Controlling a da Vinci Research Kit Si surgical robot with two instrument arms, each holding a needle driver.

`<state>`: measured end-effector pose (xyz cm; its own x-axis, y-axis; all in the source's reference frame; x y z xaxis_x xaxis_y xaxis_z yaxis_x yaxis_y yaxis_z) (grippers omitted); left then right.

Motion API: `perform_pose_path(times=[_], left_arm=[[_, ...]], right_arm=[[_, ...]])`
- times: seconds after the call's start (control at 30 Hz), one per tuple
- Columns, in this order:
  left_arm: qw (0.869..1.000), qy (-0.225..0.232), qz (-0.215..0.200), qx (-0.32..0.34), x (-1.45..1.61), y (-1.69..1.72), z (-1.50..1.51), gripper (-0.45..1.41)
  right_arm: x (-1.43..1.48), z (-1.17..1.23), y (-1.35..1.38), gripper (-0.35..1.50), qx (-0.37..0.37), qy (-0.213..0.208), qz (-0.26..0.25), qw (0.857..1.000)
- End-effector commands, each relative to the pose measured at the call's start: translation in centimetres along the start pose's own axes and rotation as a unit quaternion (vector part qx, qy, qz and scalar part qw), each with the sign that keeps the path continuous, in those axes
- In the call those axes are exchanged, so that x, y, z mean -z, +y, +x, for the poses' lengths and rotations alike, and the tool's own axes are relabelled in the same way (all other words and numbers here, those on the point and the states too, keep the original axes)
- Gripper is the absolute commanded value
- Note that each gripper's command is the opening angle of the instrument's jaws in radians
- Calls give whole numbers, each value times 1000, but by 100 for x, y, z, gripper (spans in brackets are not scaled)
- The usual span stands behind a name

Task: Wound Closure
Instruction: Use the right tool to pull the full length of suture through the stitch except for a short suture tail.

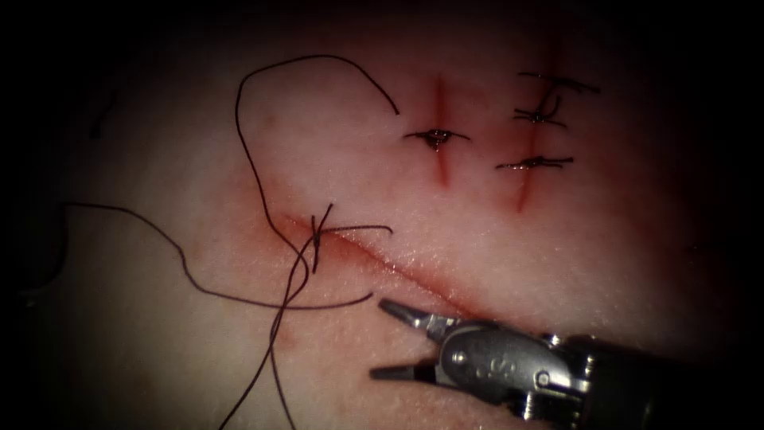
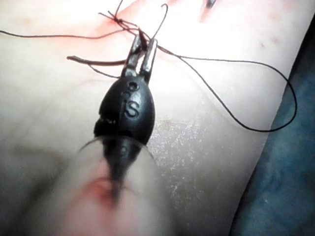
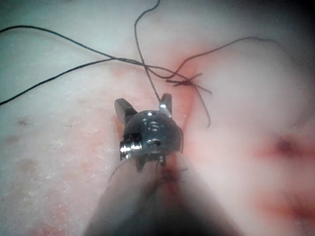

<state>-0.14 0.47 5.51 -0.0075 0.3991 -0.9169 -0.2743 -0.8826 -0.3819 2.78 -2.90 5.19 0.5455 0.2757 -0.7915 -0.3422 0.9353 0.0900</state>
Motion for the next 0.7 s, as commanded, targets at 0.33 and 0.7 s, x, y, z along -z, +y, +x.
perform_pose_path(times=[0.33, 0.7], left_arm=[[1000, 7, -7, 1, -12, 11, -5, -45], [1000, 12, -12, 0, -21, 15, -4, -45]], right_arm=[[-64, -28, -4, 128, 31, -32, 20, 999], [-31, -12, -15, -35, 27, -30, 3, 999]])
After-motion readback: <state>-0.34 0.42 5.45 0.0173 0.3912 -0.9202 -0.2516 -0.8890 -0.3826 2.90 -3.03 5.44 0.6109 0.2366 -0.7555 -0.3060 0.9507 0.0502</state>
